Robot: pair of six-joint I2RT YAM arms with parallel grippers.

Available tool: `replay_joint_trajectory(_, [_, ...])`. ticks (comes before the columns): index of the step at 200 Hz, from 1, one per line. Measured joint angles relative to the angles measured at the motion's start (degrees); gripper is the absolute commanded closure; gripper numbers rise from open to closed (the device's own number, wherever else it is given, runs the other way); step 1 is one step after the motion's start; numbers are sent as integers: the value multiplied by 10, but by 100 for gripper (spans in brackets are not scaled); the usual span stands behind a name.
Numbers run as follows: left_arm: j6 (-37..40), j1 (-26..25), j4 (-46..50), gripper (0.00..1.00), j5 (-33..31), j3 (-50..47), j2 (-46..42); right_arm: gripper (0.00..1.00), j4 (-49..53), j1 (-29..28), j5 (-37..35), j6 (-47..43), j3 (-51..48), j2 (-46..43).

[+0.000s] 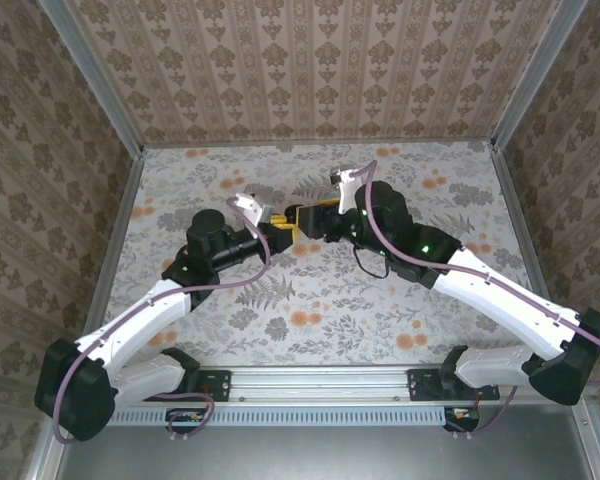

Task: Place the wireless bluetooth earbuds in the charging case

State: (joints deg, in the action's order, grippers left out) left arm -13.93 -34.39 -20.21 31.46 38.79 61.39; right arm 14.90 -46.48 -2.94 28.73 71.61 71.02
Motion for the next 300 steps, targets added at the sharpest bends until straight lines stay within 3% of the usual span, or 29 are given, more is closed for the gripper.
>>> replay_joint_trajectory(104, [15, 4, 1, 100, 4, 0, -4, 59, 110, 38, 142, 24, 64, 57])
replay_joint_trajectory(174, [16, 4, 1, 100, 12, 0, -4, 68, 128, 45, 155, 26, 65, 66])
replay_joint_trajectory(300, [16, 4, 0, 100, 18, 0, -4, 73, 125, 70, 168, 26, 65, 66])
